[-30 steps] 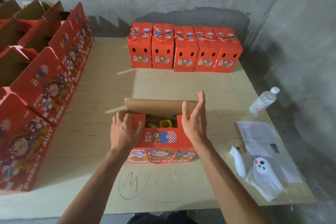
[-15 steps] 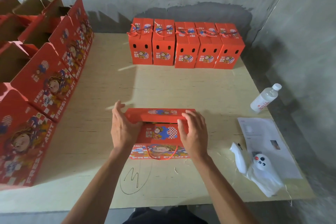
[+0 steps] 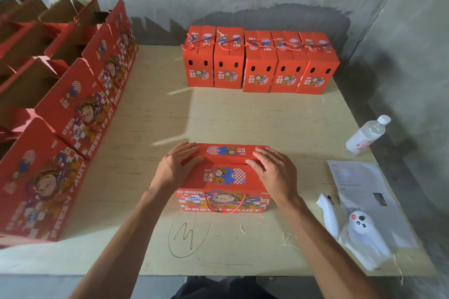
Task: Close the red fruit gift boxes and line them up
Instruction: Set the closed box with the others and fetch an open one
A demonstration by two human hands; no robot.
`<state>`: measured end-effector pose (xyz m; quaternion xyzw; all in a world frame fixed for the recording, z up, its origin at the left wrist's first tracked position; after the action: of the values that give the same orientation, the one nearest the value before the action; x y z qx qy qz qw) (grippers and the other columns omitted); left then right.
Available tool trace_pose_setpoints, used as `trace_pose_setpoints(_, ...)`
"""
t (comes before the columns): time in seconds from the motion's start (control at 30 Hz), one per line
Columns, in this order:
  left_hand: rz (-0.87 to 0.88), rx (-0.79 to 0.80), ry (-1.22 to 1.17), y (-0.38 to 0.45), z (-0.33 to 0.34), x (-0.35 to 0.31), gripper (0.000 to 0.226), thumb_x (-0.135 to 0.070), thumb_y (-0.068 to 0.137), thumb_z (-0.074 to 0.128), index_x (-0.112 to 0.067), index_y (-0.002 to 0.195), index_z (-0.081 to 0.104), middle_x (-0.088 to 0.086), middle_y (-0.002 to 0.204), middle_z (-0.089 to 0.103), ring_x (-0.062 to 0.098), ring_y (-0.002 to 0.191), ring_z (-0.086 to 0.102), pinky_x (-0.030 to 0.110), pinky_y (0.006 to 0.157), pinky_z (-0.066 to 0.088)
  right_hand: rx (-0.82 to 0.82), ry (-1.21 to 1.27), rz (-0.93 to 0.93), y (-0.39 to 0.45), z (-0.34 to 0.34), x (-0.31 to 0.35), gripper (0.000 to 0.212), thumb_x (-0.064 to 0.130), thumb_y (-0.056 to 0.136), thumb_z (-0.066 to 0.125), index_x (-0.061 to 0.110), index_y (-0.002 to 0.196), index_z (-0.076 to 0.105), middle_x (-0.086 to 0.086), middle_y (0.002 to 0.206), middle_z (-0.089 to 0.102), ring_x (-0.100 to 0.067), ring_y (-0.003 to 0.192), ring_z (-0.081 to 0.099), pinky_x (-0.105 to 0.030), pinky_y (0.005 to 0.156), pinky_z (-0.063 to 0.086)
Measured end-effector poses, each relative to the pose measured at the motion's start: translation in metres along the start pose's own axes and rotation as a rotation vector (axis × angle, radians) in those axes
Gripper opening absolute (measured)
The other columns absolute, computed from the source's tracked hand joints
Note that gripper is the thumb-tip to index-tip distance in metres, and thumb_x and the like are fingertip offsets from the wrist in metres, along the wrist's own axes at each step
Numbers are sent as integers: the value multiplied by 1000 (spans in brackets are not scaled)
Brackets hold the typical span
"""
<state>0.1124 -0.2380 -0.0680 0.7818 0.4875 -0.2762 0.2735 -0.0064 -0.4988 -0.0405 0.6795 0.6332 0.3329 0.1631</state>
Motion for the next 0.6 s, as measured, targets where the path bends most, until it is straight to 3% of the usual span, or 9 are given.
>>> trace_pose_setpoints(0.17,62,-77,30,-5,-4,-4,33,-32,89,79,-18,119,78,-5,131,69,13,134,57,38,113,46,-17,-4,8,-3,1,0,28,37,82,87,15,98,83,0,106,79,-22,103,76,-36,82,62)
trace_pose_setpoints(0.33,30,-87,-30,-12,3,1,32,-30,88,80,-17,117,78,-6,133,68,9,136,52,27,114,40,-9,31,53,-12,-2,1,25,36,86,84,16,100,83,1,110,79,-21,110,73,-33,84,61)
trace_pose_setpoints(0.43,38,-99,-13,-13,6,4,31,-32,92,76,-17,119,77,-6,134,67,11,138,51,29,115,39,39,154,232,-16,0,-10,22,35,90,80,18,102,83,5,114,77,-14,119,68,-30,94,57)
trace_pose_setpoints(0.53,55,-151,-111,-16,6,2,26,-25,101,64,-12,120,76,-3,134,67,16,139,51,41,116,42,7,345,471,-24,2,-24,17,28,94,75,16,105,82,6,116,76,-10,120,66,-35,99,54)
trace_pose_setpoints(0.6,-21,-166,-143,-17,7,7,35,-27,102,62,-12,133,67,-1,142,61,16,139,49,43,116,42,29,479,646,-30,10,-32,24,28,96,72,14,116,77,4,126,71,-12,122,63,-38,103,52)
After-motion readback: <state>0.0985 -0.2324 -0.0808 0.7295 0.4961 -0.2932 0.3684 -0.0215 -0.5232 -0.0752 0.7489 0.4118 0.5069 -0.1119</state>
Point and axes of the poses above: each hand's wrist, its own y-axis towards the middle knuckle, its own z-axis out of the palm, x = y × z, the point moved 10 cm from there along y, towards the middle knuckle
